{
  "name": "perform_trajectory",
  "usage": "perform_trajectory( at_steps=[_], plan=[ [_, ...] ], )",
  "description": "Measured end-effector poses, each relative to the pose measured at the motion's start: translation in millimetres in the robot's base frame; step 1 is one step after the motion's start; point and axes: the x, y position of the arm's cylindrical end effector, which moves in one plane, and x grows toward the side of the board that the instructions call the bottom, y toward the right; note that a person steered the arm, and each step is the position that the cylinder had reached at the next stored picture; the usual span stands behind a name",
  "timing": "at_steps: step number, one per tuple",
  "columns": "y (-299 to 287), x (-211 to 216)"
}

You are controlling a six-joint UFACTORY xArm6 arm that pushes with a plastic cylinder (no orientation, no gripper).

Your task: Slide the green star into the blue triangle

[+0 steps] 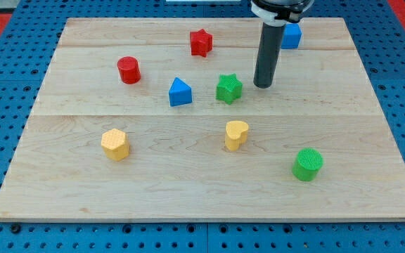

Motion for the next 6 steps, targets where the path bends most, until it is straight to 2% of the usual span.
perform_trajectory(
  at_steps=[1, 3, 4, 6],
  plan=[
    [-14, 0],
    [-8, 1],
    [-37, 7],
    [-44, 7]
  ],
)
